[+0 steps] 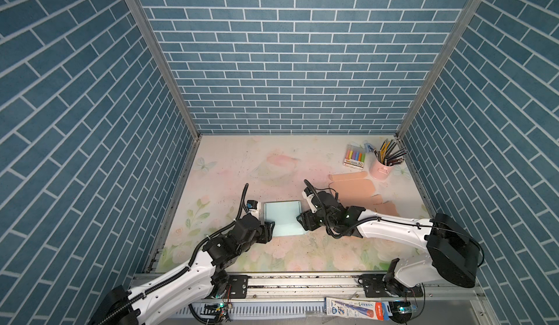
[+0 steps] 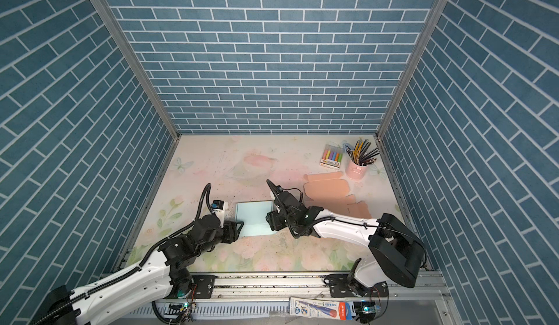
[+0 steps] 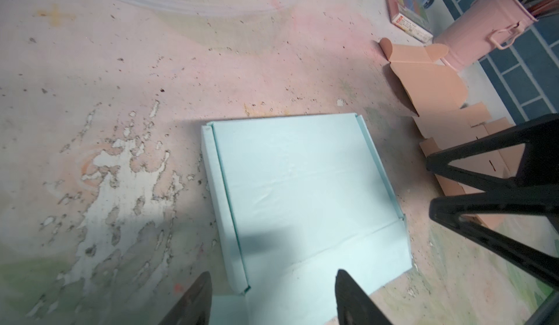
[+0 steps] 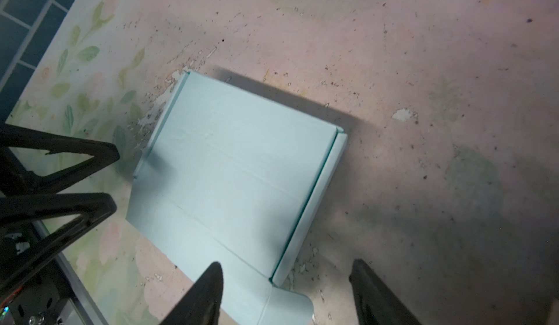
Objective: Fold the paper box
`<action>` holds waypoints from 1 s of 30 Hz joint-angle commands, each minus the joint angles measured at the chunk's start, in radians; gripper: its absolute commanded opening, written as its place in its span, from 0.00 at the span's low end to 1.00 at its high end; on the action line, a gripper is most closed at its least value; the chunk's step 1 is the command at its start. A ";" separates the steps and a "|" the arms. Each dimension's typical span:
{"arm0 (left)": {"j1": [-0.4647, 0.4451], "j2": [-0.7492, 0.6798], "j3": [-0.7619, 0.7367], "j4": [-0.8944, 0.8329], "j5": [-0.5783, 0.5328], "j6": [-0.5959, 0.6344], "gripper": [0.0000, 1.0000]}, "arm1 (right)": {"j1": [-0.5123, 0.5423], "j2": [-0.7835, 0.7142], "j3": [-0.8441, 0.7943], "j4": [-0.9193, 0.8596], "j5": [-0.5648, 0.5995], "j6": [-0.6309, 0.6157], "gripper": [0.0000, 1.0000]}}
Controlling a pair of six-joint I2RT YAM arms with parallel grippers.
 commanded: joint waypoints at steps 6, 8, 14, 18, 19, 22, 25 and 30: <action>-0.053 0.033 0.025 -0.032 -0.024 -0.028 0.67 | 0.083 0.023 -0.052 -0.031 0.038 0.107 0.69; -0.055 0.038 0.018 -0.024 -0.020 -0.031 0.67 | 0.091 0.030 -0.055 -0.023 0.038 0.117 0.69; -0.055 0.038 -0.007 0.013 0.002 -0.038 0.68 | 0.096 0.047 -0.055 0.004 0.024 0.119 0.69; -0.055 0.029 -0.013 0.018 0.007 -0.040 0.68 | 0.098 0.057 -0.057 0.023 0.008 0.120 0.68; -0.056 0.029 -0.016 0.022 0.009 -0.039 0.68 | 0.097 0.061 -0.057 0.028 0.004 0.120 0.68; -0.056 0.040 -0.024 0.032 0.018 -0.039 0.68 | 0.099 0.069 -0.052 0.035 -0.004 0.119 0.68; -0.056 0.053 -0.032 0.046 0.030 -0.039 0.68 | 0.101 0.073 -0.045 0.035 -0.005 0.118 0.68; -0.057 0.053 -0.042 0.064 0.038 -0.043 0.68 | 0.105 0.088 -0.034 0.036 -0.013 0.116 0.68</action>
